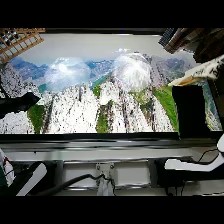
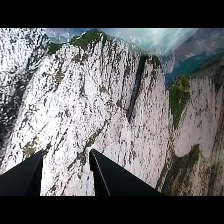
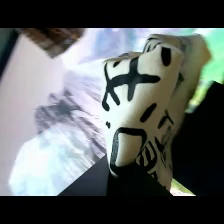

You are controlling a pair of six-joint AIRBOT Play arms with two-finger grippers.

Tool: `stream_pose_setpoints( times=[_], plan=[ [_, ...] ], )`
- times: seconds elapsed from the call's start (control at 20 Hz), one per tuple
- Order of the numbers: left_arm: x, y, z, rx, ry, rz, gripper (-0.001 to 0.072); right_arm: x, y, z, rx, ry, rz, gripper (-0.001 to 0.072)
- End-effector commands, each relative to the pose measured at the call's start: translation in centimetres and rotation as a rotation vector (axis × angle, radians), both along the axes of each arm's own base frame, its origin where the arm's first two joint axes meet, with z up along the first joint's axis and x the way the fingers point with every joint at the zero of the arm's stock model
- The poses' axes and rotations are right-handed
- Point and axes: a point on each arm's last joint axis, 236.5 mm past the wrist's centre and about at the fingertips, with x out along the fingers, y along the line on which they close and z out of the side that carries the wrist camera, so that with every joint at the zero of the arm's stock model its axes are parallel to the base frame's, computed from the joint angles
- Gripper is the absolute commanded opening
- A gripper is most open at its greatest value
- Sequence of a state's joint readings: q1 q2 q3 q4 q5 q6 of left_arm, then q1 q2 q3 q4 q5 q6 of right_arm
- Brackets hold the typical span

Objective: Fold the clothes and pants, and hang the long-sleeved shirts on hangers.

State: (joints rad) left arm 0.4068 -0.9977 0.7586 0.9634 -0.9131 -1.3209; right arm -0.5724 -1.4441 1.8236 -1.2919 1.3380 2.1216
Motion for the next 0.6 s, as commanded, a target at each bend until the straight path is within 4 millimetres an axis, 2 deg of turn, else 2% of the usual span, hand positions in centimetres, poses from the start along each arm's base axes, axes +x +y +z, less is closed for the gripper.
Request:
stream_pose_setpoints(
  times=[0.0,0.15,0.3,0.5,0.55],
  plan=[
    [0.0,0.0,0.0,0.001,-0.001,0.000,0.0298,-6.4,-1.4,-1.7,-0.041,0.117,-0.098,0.0021],
    [0.0,0.0,0.0,0.001,-0.001,0.000,0.0298,-12.2,-1.4,-4.7,-0.048,0.229,-0.159,0.0022],
    [0.0,0.0,0.0,0.001,-0.001,0.000,0.0298,-17.7,-0.4,-9.6,-0.020,0.331,-0.215,0.0022],
    [0.0,0.0,0.0,0.001,-0.001,0.000,0.0298,-23.1,0.6,-16.0,0.040,0.440,-0.232,0.0022],
    [0.0,0.0,0.0,0.001,-0.001,0.000,0.0298,-24.1,1.0,-17.1,0.056,0.465,-0.230,0.0022]
  ],
)
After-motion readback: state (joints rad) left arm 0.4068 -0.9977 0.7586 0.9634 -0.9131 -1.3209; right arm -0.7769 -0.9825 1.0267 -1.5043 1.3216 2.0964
